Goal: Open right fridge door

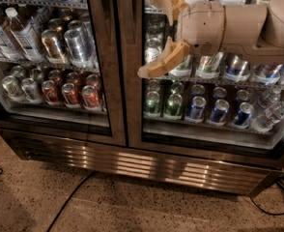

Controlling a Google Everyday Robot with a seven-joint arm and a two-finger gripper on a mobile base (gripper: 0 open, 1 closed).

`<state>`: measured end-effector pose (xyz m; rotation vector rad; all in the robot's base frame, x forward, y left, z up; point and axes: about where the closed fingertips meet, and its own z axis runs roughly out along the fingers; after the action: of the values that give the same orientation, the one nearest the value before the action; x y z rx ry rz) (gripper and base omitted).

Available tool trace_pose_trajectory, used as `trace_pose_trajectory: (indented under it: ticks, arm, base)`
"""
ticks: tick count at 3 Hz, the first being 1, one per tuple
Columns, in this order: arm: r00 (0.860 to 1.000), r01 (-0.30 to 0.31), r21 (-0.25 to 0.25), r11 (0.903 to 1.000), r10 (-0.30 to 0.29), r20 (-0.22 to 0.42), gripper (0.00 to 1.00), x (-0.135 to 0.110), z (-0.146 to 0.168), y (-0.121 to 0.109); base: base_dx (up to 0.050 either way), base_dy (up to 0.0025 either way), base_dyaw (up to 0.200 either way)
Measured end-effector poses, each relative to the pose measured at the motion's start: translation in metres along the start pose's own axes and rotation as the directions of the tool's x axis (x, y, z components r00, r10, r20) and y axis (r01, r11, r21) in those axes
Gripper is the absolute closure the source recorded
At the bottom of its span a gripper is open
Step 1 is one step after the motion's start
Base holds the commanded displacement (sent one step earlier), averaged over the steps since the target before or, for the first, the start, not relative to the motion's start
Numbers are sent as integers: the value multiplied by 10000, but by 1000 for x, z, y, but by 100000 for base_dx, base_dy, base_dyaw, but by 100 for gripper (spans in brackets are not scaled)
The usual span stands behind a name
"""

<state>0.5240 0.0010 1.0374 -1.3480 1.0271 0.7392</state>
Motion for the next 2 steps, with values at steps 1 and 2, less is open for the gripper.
trace_pose_trajectory:
  ticks: [1, 2]
  arm:
    - [9998, -186, -154, 9997, 186, -27, 0, 6, 6, 3]
    - [9966, -809, -379, 9960, 803, -182, 0, 29, 19, 9]
  base:
    - [0, 0, 0]
    - [0, 0, 0]
